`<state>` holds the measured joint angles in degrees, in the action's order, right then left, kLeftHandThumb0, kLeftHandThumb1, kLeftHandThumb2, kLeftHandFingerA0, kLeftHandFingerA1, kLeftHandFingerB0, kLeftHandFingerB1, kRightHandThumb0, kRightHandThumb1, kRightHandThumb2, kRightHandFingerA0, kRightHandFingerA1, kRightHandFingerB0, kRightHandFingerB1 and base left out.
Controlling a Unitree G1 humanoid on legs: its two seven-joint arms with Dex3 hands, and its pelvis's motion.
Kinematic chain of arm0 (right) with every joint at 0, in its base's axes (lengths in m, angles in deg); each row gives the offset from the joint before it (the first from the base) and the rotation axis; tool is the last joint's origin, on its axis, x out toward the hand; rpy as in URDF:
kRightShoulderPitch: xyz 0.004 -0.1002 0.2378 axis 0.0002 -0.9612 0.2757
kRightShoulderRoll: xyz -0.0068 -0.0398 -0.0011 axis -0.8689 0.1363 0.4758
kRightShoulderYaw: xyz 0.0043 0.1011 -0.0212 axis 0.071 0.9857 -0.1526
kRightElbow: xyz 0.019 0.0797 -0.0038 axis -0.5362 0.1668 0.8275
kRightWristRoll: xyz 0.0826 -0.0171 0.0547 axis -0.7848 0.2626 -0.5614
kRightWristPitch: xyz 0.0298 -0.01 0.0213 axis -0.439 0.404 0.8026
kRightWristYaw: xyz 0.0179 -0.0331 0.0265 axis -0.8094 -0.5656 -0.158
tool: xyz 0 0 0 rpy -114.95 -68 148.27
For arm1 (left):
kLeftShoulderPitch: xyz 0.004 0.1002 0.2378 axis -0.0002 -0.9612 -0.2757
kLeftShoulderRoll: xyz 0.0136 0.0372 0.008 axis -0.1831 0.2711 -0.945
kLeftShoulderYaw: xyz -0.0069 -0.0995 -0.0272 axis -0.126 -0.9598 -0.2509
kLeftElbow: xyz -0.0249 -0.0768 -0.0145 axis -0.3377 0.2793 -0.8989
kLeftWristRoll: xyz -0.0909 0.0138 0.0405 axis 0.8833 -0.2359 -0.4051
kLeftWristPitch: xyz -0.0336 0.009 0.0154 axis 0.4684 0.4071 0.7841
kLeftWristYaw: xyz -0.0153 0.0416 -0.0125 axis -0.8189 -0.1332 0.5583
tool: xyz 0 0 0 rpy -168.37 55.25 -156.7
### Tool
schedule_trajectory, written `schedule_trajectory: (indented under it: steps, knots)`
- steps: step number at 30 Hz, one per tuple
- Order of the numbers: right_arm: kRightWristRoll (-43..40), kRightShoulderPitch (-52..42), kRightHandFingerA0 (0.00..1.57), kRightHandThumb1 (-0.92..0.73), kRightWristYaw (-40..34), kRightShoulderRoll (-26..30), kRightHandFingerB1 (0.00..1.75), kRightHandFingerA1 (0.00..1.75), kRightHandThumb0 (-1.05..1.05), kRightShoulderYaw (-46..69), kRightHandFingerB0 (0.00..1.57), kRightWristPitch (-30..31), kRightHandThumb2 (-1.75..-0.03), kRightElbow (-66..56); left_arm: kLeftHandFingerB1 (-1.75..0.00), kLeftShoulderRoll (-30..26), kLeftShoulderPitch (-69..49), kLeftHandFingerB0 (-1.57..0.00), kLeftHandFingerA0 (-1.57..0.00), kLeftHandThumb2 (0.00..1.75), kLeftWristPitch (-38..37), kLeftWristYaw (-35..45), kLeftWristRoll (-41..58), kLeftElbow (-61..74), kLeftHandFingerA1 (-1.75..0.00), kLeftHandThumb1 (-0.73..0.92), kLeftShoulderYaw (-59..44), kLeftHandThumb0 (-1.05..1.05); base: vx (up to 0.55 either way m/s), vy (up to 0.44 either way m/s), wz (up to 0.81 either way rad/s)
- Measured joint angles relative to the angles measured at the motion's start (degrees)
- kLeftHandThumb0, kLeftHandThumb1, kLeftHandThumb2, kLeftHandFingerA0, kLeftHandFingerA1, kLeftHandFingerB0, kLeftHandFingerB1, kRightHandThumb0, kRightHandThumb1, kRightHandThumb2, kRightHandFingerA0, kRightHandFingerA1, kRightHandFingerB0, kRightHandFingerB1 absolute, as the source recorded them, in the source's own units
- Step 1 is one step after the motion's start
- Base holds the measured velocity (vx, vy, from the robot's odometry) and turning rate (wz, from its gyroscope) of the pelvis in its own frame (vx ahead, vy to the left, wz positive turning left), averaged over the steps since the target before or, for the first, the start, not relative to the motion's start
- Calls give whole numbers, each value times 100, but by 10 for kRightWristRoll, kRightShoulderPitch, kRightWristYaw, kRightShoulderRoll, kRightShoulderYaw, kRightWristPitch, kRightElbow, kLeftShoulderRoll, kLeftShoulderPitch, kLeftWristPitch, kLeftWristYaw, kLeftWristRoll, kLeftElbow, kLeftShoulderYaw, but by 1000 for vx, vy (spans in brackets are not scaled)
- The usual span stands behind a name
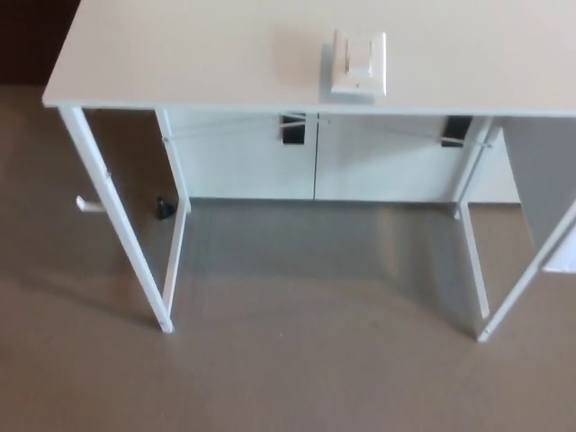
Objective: The robot walk towards a table in front and then clicks the light switch button using the right hand's index finger
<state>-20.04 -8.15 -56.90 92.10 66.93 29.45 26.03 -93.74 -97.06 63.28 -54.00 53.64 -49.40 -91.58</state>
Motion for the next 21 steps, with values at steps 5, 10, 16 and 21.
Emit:
schedule_trajectory:
  steps: [5,10,16,21]
  knots:
    - [6,23,48,-77,-1,7,45,58,-8,-1,32,-1,-62,30,-65,1,10,-33,-44,89,0,0,0,-11,-83,36,0,-73,257,111,-21]
    - [10,34,42,-56,-1,10,54,64,-6,-5,24,-4,-94,37,-64,0,24,-31,-41,63,-1,-2,-1,-26,-89,50,-5,-71,327,239,-12]
    - [12,38,40,-57,-2,10,53,62,-6,-10,23,-3,-94,36,-64,-4,24,-30,-40,64,-3,-3,-2,-30,-91,47,-8,-70,177,88,6]
    - [20,33,44,-56,-5,11,53,64,-6,-17,24,0,-94,37,-64,-5,13,-30,-47,91,-4,-5,-3,-36,-83,37,-8,-72,125,-71,6]
